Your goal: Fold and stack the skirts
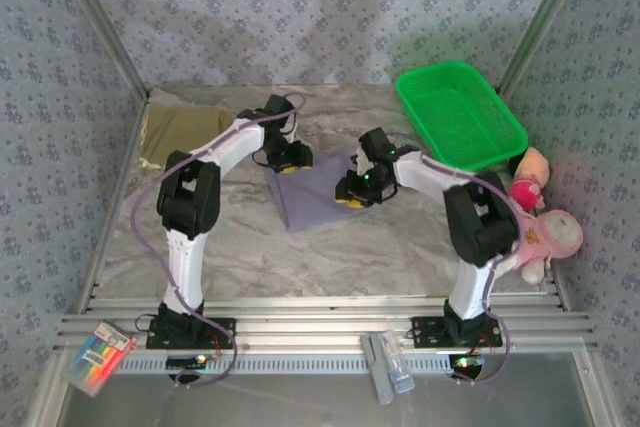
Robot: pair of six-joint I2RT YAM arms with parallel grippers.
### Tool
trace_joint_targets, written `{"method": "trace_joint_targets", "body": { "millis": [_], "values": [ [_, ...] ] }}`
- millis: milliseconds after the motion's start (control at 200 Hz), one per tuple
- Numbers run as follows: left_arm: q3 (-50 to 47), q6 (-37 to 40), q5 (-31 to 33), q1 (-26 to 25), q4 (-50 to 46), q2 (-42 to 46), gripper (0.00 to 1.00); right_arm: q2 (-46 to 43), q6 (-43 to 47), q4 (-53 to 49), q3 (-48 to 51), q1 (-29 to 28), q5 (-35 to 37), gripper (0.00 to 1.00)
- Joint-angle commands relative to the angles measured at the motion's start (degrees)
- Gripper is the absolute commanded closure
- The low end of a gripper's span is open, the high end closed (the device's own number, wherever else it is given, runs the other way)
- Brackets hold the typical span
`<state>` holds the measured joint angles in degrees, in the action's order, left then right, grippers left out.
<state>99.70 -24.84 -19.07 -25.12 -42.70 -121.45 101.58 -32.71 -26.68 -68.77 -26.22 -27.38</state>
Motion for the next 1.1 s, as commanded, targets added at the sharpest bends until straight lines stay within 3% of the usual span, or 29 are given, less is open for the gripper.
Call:
{"method": "trace_joint_targets", "body": {
  "millis": [0,105,310,420,600,765,924,1094],
  "values": [
    [-1.7,2.1,-1.1,0.7,-1.4,6.8,0.45,-6.5,-1.2,12.3,3.9,3.9,6.2,0.55],
    [-11.1,-2.8,-1.0,1.9,3.4,13.7,0.43,-1.9,5.9,14.1,1.2,7.2,0.0,0.49],
    [-21.5,-9.3,1.2,2.2,7.2,19.2,0.39,9.7,22.3,6.0,-12.1,7.8,-0.1,0.49],
    [-22.6,-10.8,1.0,1.8,7.4,18.2,0.36,14.4,25.2,2.7,-16.4,7.8,0.8,0.48],
    [-22.7,-12.7,0.6,1.7,8.3,16.5,0.36,18.1,27.6,2.1,-19.3,7.4,-4.8,0.51],
    [-22.0,-13.2,1.9,1.7,7.5,14.3,0.37,20.3,28.6,0.7,-21.2,6.7,-4.0,0.54],
    [-20.7,-13.2,2.0,1.7,6.6,12.4,0.37,20.9,29.1,0.5,-22.3,6.0,-3.8,0.61],
    [-19.6,-12.8,2.0,1.8,6.8,10.6,0.38,21.1,29.2,1.0,-22.9,5.6,-4.7,0.8]
  ]
}}
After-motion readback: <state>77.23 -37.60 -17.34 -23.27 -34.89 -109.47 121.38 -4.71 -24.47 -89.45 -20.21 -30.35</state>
